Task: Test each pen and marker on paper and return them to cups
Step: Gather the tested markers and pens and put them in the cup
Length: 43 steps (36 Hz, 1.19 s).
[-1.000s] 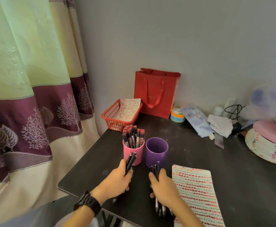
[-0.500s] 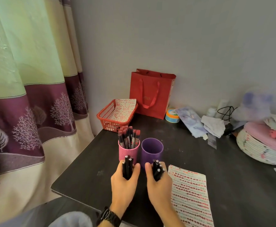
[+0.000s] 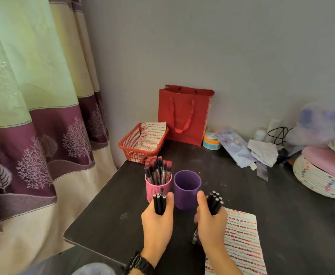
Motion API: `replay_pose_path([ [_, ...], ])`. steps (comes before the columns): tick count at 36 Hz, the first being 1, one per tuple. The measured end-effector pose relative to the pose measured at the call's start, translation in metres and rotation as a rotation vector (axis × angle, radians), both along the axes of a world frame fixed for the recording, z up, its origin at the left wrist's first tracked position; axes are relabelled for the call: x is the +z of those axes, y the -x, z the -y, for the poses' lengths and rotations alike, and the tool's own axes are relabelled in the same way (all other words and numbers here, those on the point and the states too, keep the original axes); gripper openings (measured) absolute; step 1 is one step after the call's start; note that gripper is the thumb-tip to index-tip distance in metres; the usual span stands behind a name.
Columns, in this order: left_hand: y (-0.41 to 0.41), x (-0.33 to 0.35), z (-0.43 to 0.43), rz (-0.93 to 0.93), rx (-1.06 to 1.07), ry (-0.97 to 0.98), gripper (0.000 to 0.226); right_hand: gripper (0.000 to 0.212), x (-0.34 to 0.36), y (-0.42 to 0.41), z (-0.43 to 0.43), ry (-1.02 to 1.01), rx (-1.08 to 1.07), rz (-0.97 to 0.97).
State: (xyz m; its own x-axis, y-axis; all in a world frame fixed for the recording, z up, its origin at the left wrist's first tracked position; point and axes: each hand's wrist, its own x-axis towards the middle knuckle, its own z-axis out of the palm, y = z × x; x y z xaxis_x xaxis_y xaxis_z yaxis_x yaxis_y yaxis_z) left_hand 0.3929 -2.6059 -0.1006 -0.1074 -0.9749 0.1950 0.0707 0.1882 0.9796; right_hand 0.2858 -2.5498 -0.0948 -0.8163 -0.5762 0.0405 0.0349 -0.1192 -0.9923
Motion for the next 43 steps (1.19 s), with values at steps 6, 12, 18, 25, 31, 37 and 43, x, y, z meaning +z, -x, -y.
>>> replay_pose_path([
  [6,0.037,0.074,0.029,-0.248,-0.031,-0.070,0.048,0.047,0.070,0.042,0.022,0.287,-0.087,0.153],
  [12,0.070,0.109,0.055,-0.343,-0.191,-0.117,0.020,0.031,0.104,0.070,0.049,0.441,-0.087,0.242],
  [18,0.083,0.091,0.064,-0.225,-0.203,-0.062,0.016,0.019,0.099,0.067,0.069,0.452,-0.003,0.292],
  [25,0.086,0.065,0.070,-0.028,-0.234,-0.044,0.008,0.018,0.070,0.056,0.081,0.293,0.096,0.271],
  [31,0.081,0.068,0.074,-0.060,-0.284,-0.155,0.016,0.014,0.054,0.060,0.081,0.122,0.116,0.245],
  [37,0.080,0.067,0.072,-0.136,-0.273,-0.147,0.014,0.027,0.052,0.057,0.081,0.101,0.175,0.130],
  [43,0.076,0.066,0.066,-0.022,-0.275,-0.013,0.011,0.022,0.048,0.059,0.073,-0.007,0.220,-0.082],
])
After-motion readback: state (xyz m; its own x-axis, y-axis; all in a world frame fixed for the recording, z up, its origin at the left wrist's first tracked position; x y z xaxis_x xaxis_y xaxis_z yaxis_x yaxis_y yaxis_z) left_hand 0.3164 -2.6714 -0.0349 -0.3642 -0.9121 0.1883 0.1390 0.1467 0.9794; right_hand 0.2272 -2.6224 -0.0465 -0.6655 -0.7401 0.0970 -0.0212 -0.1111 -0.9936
